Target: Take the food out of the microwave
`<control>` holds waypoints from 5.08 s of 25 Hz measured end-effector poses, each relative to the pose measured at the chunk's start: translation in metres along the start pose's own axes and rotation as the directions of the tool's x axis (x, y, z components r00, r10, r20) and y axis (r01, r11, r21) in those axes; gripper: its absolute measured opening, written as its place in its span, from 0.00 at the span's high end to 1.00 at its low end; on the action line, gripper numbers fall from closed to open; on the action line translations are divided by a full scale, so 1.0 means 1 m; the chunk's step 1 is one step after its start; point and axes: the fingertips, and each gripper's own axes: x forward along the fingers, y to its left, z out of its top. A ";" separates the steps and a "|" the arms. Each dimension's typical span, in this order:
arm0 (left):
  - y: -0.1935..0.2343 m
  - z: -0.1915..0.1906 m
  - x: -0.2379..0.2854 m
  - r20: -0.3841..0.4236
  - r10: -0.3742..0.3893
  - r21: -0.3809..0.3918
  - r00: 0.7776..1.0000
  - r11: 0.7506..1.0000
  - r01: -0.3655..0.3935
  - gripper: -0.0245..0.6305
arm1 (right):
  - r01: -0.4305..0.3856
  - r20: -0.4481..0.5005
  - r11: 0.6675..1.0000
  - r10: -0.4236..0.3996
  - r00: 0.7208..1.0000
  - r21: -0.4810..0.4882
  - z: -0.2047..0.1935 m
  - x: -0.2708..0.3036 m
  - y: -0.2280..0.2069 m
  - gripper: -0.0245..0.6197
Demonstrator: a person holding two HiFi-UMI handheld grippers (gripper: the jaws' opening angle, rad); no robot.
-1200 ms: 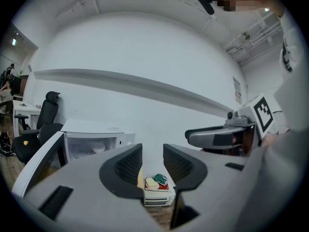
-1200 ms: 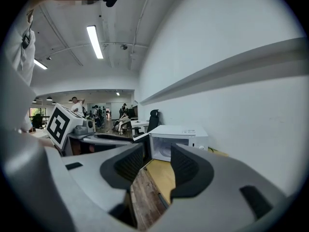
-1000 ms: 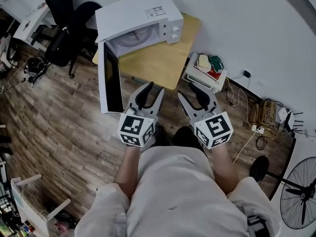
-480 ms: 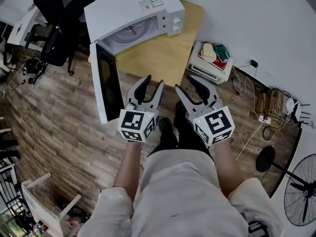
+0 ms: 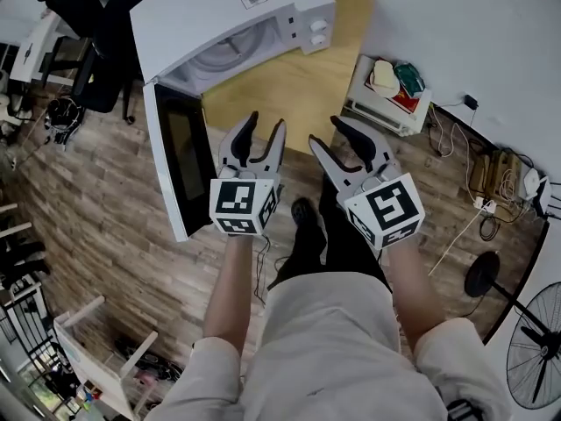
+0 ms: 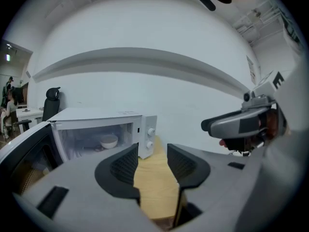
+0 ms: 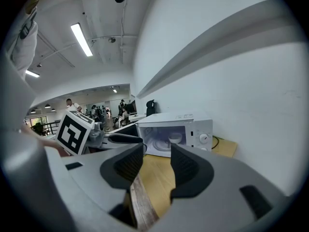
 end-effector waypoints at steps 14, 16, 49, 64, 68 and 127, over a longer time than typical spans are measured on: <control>0.070 -0.011 0.091 -0.002 0.166 0.196 0.986 0.967 -0.162 0.70 | -0.065 -0.004 0.998 0.065 0.998 0.027 -0.030 0.061 -0.050 0.71; 0.083 -0.012 0.101 0.017 0.206 0.226 0.978 0.952 -0.205 0.70 | -0.078 -0.010 0.997 0.078 0.997 0.018 -0.036 0.071 -0.055 0.71; 0.185 -0.059 0.236 -0.052 0.409 0.714 0.911 0.653 -0.252 0.63 | -0.169 -0.031 0.985 0.170 0.985 0.042 -0.084 0.133 -0.101 0.71; 0.213 -0.064 0.263 -0.071 0.496 0.803 0.866 0.543 -0.245 0.63 | -0.156 -0.036 0.987 0.158 0.987 0.043 -0.082 0.138 -0.104 0.71; 0.214 -0.062 0.267 -0.057 0.500 0.821 0.864 0.516 -0.245 0.63 | -0.153 -0.041 0.987 0.155 0.987 0.049 -0.086 0.139 -0.106 0.71; 0.143 -0.062 0.213 -0.094 0.475 0.972 0.875 0.232 -0.021 0.79 | -0.126 -0.044 0.987 0.131 0.990 0.095 -0.045 0.091 -0.089 0.73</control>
